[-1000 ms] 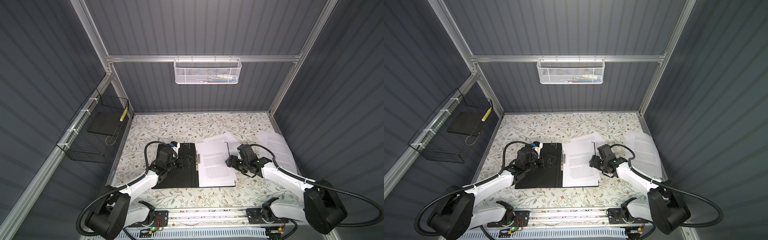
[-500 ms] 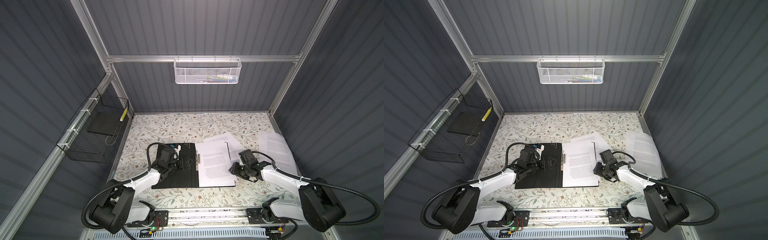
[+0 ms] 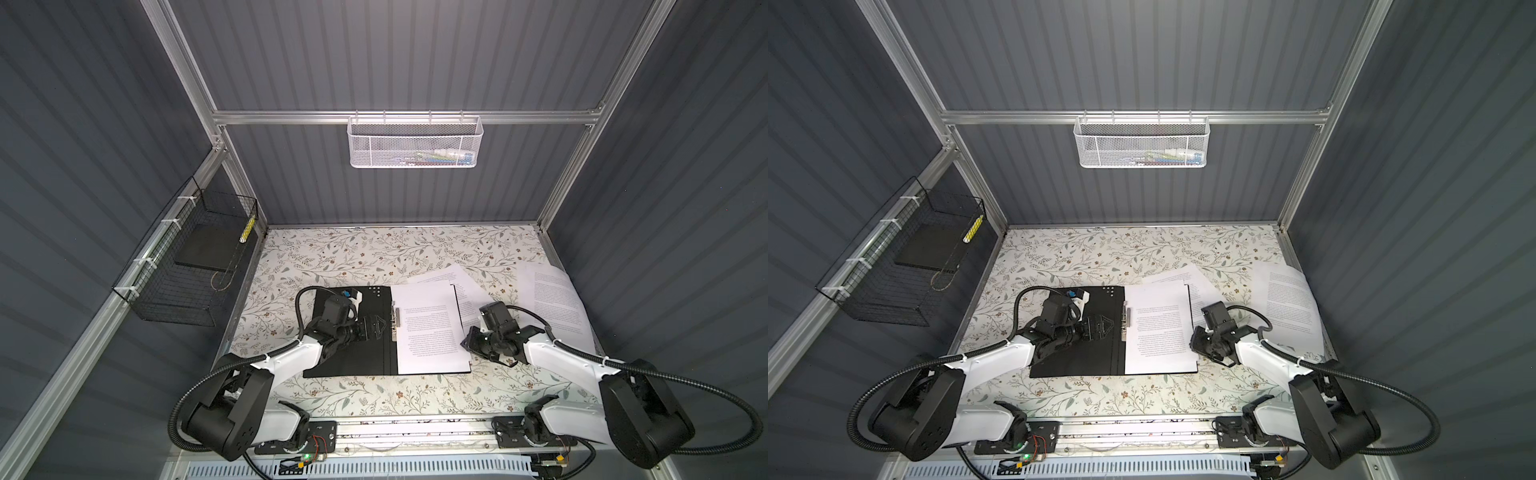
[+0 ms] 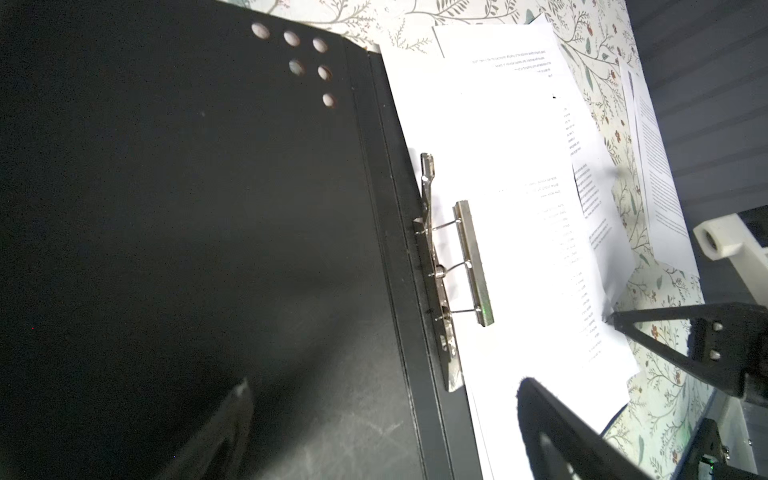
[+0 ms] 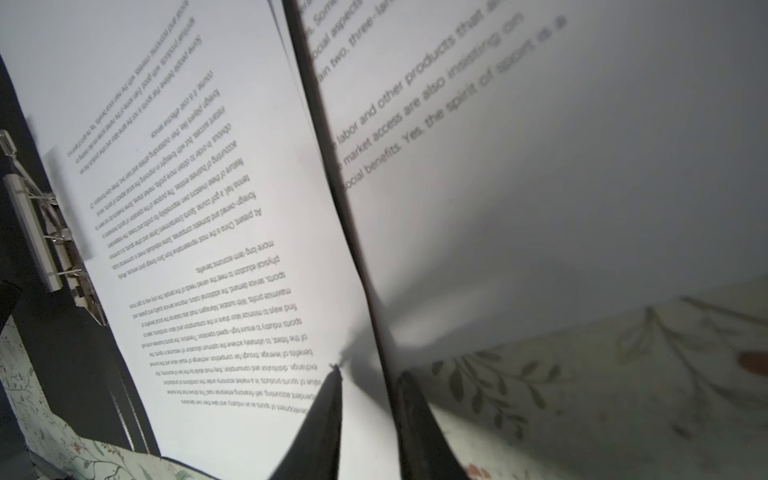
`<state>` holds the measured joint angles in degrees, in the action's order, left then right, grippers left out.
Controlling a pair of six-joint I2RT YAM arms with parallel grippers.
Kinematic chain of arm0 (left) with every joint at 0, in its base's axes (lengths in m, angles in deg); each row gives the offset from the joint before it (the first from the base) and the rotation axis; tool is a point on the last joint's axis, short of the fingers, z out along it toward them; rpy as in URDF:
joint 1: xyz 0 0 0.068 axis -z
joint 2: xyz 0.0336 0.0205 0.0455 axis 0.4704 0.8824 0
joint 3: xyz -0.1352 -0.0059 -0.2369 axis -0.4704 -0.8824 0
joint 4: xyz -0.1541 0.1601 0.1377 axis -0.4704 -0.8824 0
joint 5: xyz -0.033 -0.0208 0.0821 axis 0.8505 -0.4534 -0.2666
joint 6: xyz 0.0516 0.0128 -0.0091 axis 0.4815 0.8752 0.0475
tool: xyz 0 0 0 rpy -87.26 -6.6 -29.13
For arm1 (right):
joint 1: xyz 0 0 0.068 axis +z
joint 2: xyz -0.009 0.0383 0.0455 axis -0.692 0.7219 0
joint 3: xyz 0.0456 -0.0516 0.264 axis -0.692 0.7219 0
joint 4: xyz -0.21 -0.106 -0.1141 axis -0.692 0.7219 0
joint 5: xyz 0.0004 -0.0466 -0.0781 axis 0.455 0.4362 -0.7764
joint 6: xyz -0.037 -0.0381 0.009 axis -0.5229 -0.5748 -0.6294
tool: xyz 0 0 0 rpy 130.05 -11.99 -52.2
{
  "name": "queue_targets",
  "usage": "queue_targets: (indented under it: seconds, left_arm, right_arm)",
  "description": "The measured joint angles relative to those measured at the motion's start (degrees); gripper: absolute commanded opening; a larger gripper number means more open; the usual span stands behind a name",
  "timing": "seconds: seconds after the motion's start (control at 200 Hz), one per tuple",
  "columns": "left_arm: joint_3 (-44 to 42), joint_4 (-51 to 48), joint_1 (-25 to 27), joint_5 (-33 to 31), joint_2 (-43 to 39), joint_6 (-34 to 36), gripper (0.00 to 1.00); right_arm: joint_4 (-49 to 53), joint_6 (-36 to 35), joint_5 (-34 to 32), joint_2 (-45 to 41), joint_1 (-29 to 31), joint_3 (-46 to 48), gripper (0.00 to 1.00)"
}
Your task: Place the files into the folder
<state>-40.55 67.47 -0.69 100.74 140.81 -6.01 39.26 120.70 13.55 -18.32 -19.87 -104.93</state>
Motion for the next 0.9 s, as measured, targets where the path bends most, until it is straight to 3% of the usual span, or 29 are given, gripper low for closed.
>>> queue_targets:
  seconds: [0.41,0.9]
  left_arm:
    - [0.0,0.2,0.0,0.0,0.5,0.0,1.00]
    - [0.0,0.2,0.0,-0.5,1.4,0.0,1.00]
  right_arm:
    - [-0.2,1.0,0.8,-1.3,0.0,1.0,0.00]
    - [1.2,1.0,0.9,-5.4,0.0,2.8,0.00]
